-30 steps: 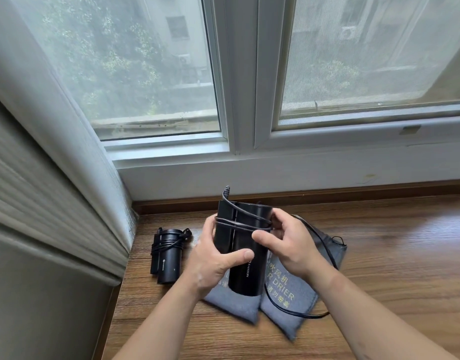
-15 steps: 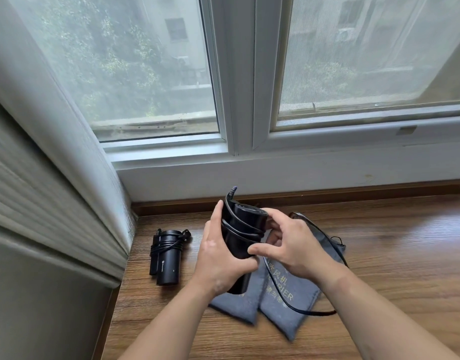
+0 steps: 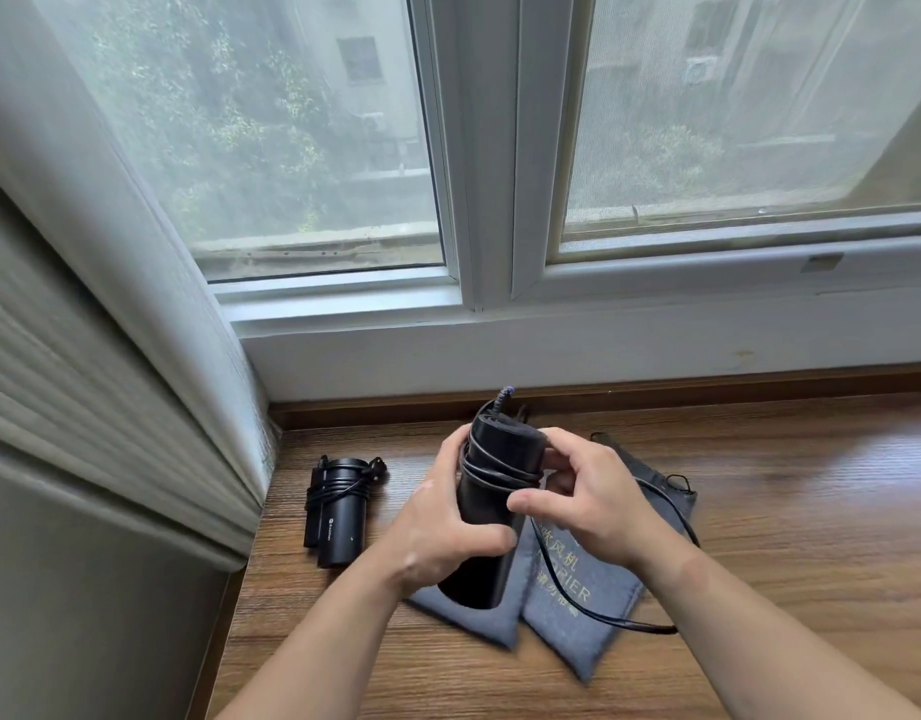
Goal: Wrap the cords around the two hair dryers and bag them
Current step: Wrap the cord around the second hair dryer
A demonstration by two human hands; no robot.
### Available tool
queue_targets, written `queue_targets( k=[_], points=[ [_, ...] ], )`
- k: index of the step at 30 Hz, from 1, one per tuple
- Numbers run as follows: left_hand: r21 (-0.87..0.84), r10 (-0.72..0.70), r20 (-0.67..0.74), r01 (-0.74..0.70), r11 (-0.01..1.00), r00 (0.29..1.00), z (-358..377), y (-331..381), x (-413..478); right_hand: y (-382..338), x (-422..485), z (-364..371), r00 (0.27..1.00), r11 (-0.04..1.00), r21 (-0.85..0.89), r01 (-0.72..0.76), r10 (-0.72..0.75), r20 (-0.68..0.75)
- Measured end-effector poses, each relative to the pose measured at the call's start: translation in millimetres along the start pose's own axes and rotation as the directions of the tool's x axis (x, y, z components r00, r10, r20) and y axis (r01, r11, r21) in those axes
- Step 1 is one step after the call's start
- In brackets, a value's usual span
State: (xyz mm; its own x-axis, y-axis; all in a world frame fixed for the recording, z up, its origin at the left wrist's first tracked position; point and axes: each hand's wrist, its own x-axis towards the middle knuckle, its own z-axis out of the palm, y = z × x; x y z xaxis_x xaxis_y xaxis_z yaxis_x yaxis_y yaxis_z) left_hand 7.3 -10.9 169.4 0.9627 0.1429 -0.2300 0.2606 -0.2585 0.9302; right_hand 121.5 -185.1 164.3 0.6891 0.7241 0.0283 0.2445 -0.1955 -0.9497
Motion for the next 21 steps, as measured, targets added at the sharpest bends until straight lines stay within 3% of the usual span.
queue_targets(
  k=[5, 9, 13, 17, 21],
  points=[
    [0.176, 0.07, -0.324, -0.013, 0.984, 0.943, 22.0, 9.2, 0.3, -1.1, -2.7, 7.5, 0.993, 0.999, 0.001, -0.052, 0.052, -0.11],
    [0.179, 0.091, -0.432, -0.013, 0.984, 0.897, 34.3, 10.1, 0.0, -3.7, -4.7, 17.5, 0.981, 0.997, -0.044, -0.071, 0.062, -0.183],
    [0.217, 0.099, -0.431, -0.004, 0.976, 0.897, 28.3, 6.2, -0.5, -5.3, -4.6, 10.2, 0.991, 0.991, -0.127, -0.047, 0.03, -0.134],
    [0.15, 0.076, -0.403, -0.017, 0.989, 0.912, 12.8, 4.7, -1.8, -2.0, 2.0, -2.9, 0.993, 0.944, -0.308, 0.115, -0.122, -0.004],
    [0.065, 0.044, -0.389, -0.021, 0.998, 0.92, 7.4, -0.7, -4.2, 5.1, 4.2, -5.0, 0.972, 0.908, -0.354, 0.224, -0.236, 0.009]
  ],
)
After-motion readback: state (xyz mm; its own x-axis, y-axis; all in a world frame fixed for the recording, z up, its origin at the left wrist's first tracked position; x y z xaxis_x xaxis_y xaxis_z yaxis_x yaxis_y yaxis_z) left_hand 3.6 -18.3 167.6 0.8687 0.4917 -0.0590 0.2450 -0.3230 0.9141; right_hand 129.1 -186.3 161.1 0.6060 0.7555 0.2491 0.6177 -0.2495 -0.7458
